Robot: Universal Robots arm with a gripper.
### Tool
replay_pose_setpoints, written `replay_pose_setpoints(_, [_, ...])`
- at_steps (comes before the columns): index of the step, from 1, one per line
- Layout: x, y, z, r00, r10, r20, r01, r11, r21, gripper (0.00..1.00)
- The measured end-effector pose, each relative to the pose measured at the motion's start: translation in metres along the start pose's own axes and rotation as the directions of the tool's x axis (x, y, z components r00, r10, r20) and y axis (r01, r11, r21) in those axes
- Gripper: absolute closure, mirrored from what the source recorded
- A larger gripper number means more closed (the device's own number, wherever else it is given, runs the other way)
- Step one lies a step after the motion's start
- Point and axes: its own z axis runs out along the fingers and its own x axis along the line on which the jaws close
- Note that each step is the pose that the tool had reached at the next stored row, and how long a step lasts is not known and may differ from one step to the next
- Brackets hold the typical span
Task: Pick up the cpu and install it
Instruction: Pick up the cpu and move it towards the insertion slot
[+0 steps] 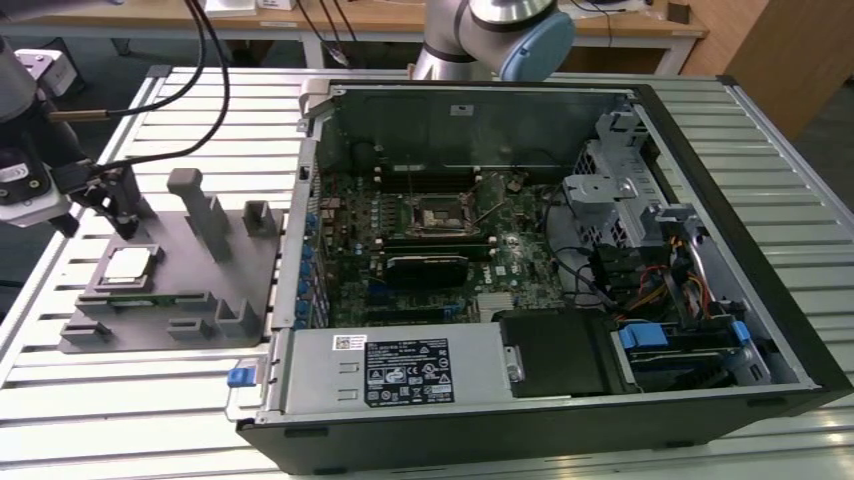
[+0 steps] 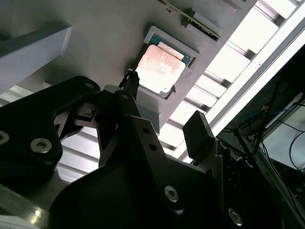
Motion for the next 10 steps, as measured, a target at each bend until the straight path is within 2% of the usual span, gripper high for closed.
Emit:
replay_pose_setpoints(2, [0.0000,0.0000,0.0020,1.0000,-0.002,0.0030,0.002,1.0000,0.0018,0.35])
replay_pose_setpoints(5, [-0.0001,-0.0003,0.0065,1.0000,-0.006,0.0028,0.006,1.0000,0.0064,0.35])
replay_pose_setpoints(10, [-0.0001,-0.0006,0.0123,0.9999,-0.015,0.0023,0.015,0.9999,0.0075,0.35])
